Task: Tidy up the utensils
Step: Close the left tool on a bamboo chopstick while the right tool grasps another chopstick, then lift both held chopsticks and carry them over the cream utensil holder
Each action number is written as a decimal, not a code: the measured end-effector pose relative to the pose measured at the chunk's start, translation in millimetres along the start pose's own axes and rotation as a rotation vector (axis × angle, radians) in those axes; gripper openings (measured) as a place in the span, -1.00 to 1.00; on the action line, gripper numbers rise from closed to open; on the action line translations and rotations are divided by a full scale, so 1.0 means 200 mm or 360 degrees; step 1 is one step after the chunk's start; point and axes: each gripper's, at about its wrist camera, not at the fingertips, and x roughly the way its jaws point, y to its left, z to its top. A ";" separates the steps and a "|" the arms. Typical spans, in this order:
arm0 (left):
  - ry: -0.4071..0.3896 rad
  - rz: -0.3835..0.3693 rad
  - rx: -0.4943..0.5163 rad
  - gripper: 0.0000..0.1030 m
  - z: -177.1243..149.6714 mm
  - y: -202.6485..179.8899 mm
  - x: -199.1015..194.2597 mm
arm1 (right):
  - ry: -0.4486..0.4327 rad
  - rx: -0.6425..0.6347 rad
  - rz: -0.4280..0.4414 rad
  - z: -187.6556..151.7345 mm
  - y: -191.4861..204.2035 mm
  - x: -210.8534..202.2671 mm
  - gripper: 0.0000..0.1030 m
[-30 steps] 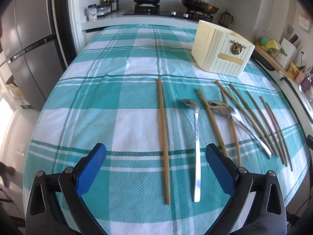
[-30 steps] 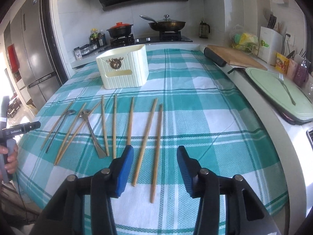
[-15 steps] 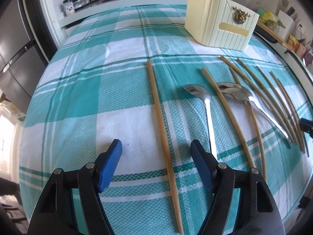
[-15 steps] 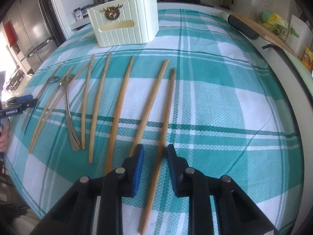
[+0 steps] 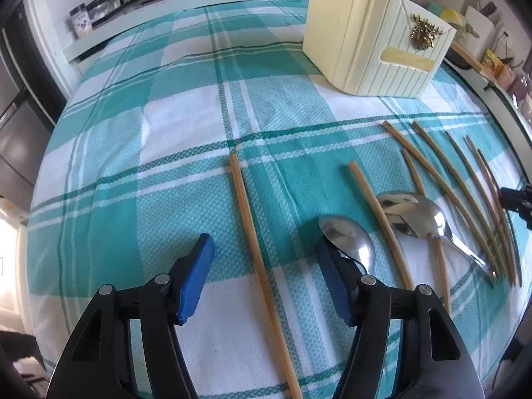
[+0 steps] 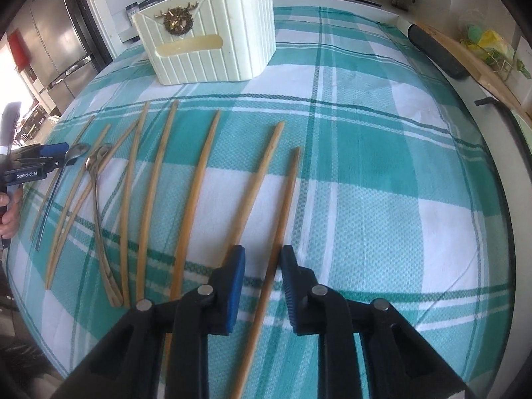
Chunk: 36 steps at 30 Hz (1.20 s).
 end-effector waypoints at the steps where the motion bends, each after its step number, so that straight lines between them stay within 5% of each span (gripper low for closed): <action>1: 0.0010 -0.0003 0.0000 0.25 0.02 0.00 0.01 | 0.0009 -0.0006 0.0007 0.03 0.00 0.01 -0.61; 4: 0.0039 0.0012 0.0009 0.06 0.08 0.00 0.03 | 0.0034 -0.0021 0.0017 0.16 -0.01 0.08 -0.62; 6: 0.0051 0.0004 0.0009 -0.18 0.10 0.00 0.03 | 0.0039 -0.0023 0.0010 0.19 -0.01 0.09 -0.68; 8: 0.0063 -0.0022 -0.0005 -0.66 0.13 0.01 0.04 | 0.0046 -0.0020 -0.0017 0.24 -0.01 0.12 -0.80; 11: 0.0061 -0.0047 -0.0060 -0.90 0.15 0.02 0.05 | 0.0059 0.0008 -0.0013 0.29 -0.02 0.14 -0.86; 20: -0.0149 -0.0097 -0.0190 -0.94 0.18 0.05 -0.13 | -0.0104 0.0178 0.0121 0.33 -0.09 0.05 -0.90; 36: -0.0714 -0.0272 -0.0211 -0.93 0.13 -0.05 -0.93 | -0.0709 -0.0035 0.0214 0.24 0.13 -0.82 -0.90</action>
